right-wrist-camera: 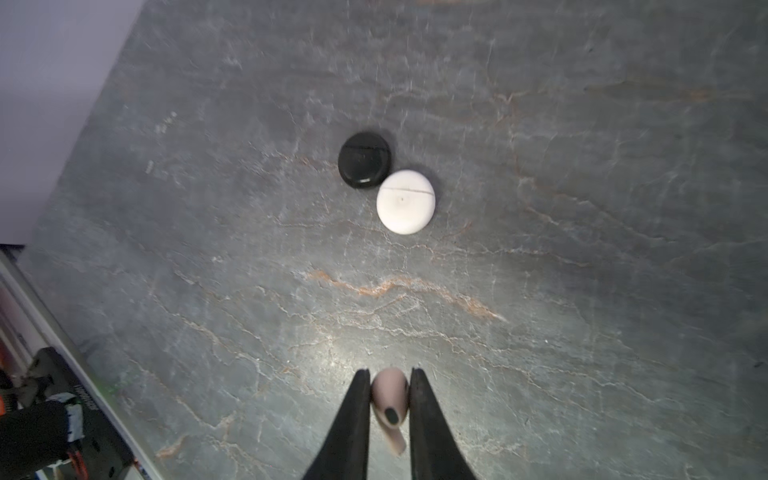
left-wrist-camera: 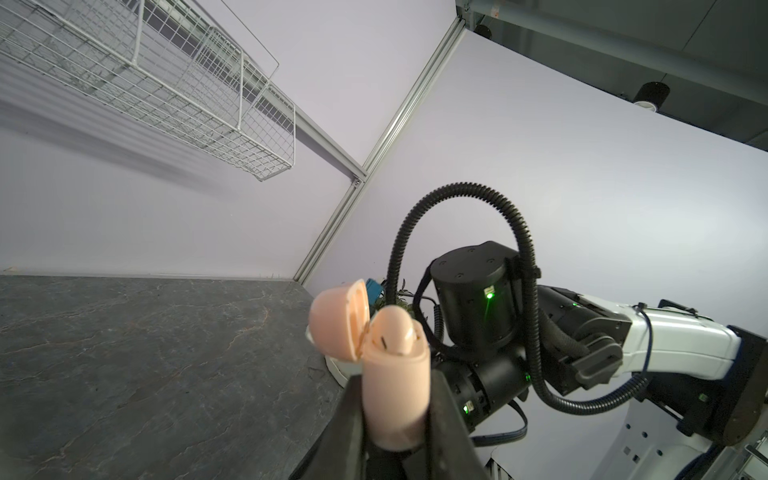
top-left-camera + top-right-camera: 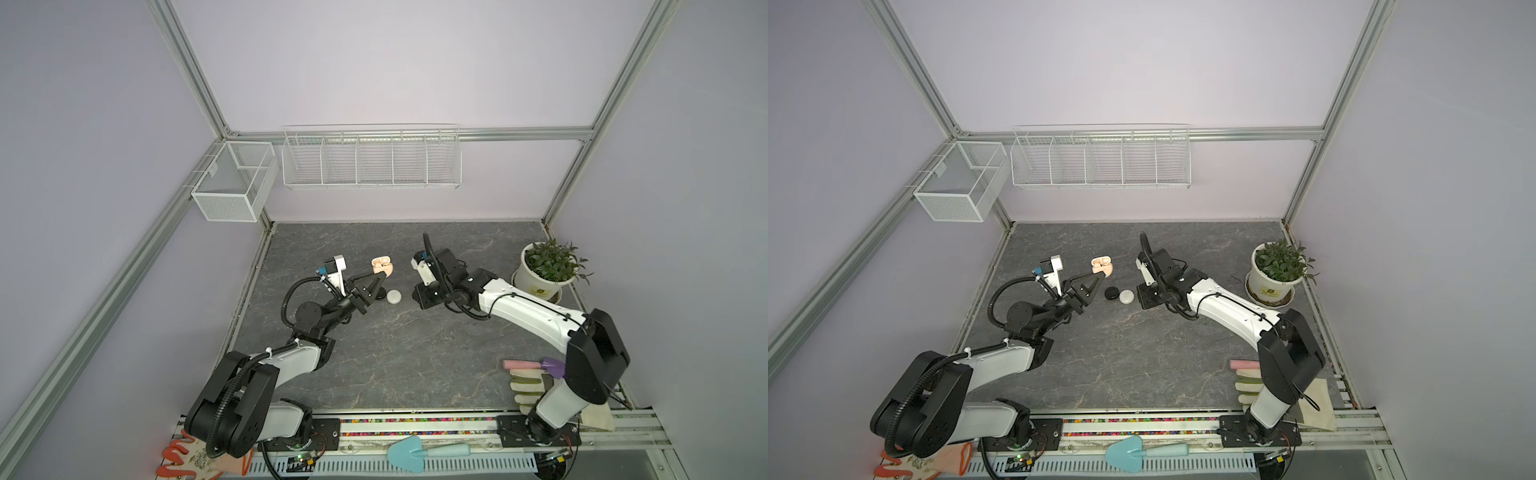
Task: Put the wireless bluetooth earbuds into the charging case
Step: 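Lift the earbud and carry it with the right gripper to the pink case, then lower the earbud into the open pink case and open the right gripper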
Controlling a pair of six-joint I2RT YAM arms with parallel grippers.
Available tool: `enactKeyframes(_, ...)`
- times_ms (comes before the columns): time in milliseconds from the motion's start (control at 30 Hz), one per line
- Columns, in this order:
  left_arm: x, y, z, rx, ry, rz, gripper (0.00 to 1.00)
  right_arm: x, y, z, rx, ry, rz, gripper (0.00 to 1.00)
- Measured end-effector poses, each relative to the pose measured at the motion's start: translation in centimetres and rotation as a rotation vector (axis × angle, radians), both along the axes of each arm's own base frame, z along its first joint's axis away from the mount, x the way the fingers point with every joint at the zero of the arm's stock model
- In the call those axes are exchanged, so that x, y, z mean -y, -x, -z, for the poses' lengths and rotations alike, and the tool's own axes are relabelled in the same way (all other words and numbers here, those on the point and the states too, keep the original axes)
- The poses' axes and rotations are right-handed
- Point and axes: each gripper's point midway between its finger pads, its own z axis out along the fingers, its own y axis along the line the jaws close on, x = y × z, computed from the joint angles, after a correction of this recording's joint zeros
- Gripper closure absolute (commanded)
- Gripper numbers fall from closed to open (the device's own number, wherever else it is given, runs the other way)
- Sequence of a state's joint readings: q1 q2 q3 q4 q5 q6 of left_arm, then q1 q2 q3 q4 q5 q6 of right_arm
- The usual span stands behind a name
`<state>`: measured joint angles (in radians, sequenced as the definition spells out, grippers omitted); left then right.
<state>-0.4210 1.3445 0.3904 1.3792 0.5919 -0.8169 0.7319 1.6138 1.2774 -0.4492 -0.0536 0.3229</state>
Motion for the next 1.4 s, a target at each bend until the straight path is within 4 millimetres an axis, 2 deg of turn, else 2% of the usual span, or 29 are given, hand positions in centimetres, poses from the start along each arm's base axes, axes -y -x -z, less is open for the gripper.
enactKeyframes(467, 1.1, 0.6, -3.3, 0.059, 0.033, 0.076, 1.0, 0.3, 0.9, -15.5, 0.271, -0.325, -0.01, 0.8)
enactKeyframes(700, 1.5, 1.0, -3.5, 0.063, 0.034, 0.098, 1.0, -0.6, 1.6, -20.8, 0.328, -0.513, -0.033, 0.8)
enactKeyframes(1000, 2.1, 1.4, -4.0, 0.079, 0.038, 0.115, 1.0, -2.1, 1.9, -24.1, 0.338, -0.673, -0.057, 0.81)
enactKeyframes(1167, 2.4, 1.7, -4.1, 0.085, 0.038, 0.125, 1.0, -3.2, 2.0, -24.3, 0.335, -0.707, -0.074, 0.81)
enactKeyframes(1400, 2.4, 1.8, -4.2, 0.086, 0.038, 0.127, 1.0, -4.6, 2.1, -23.5, 0.313, -0.712, -0.091, 0.81)
